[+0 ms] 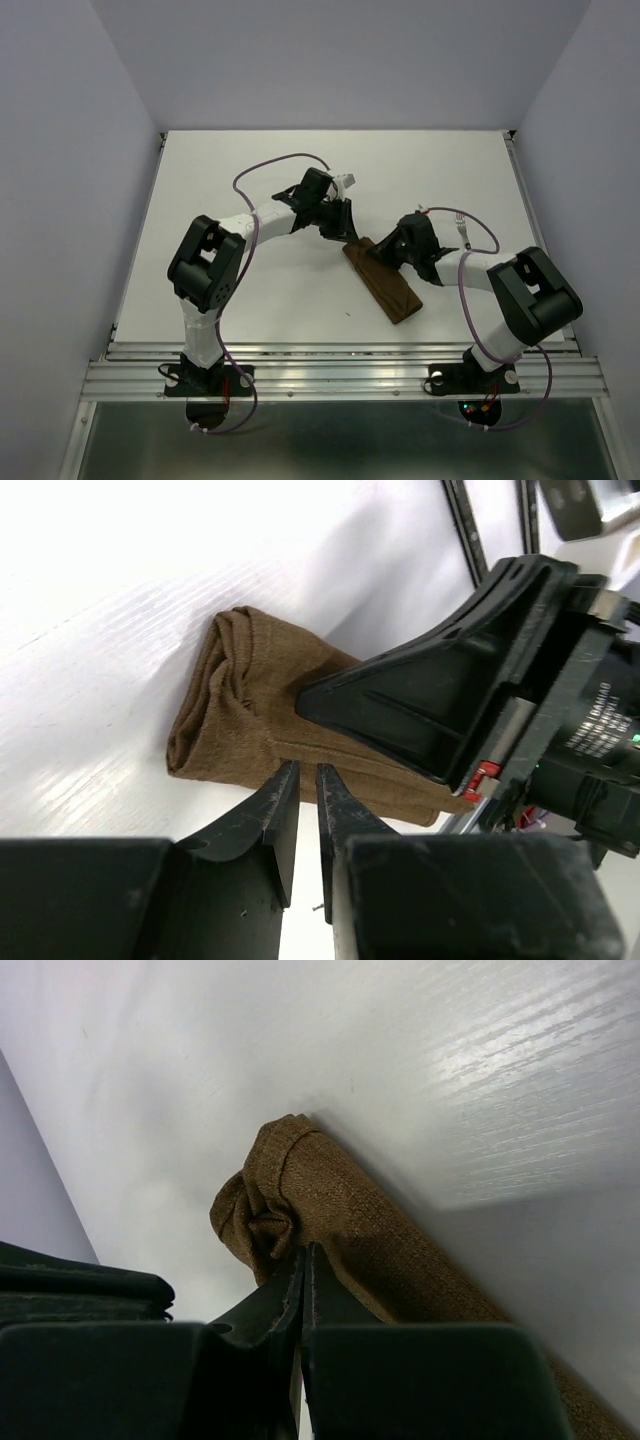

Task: Fold the napkin into a case and place the utensils inside
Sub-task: Stuff the top corner of the smaller-rectangle-folded napkin into the folded napkin.

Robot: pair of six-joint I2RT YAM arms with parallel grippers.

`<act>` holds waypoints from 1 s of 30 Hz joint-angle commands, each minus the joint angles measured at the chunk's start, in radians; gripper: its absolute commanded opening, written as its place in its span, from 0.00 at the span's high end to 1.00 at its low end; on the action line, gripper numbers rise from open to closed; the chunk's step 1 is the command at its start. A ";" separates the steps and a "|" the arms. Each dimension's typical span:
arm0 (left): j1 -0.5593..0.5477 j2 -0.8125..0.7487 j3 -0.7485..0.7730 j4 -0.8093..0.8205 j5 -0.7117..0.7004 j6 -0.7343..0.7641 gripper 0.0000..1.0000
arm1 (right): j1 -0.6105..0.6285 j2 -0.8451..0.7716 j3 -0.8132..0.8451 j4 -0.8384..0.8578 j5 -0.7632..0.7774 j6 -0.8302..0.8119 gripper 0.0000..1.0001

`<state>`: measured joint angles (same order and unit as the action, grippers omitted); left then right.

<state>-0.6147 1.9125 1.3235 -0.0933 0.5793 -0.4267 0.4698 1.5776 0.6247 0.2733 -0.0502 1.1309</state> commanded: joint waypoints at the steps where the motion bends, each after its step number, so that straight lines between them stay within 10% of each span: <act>1: 0.004 -0.044 -0.006 -0.058 -0.053 0.026 0.76 | 0.000 0.002 0.056 0.012 -0.026 -0.049 0.99; 9: -0.033 -0.020 0.074 -0.190 -0.240 0.034 0.59 | 0.000 0.039 0.078 0.015 -0.050 -0.062 0.99; 30: -0.145 0.118 0.284 -0.344 -0.475 0.062 0.59 | 0.000 0.073 0.047 0.064 -0.077 -0.033 0.99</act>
<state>-0.7464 2.0342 1.5455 -0.3943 0.1661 -0.3965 0.4698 1.6432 0.6743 0.2932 -0.1215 1.0931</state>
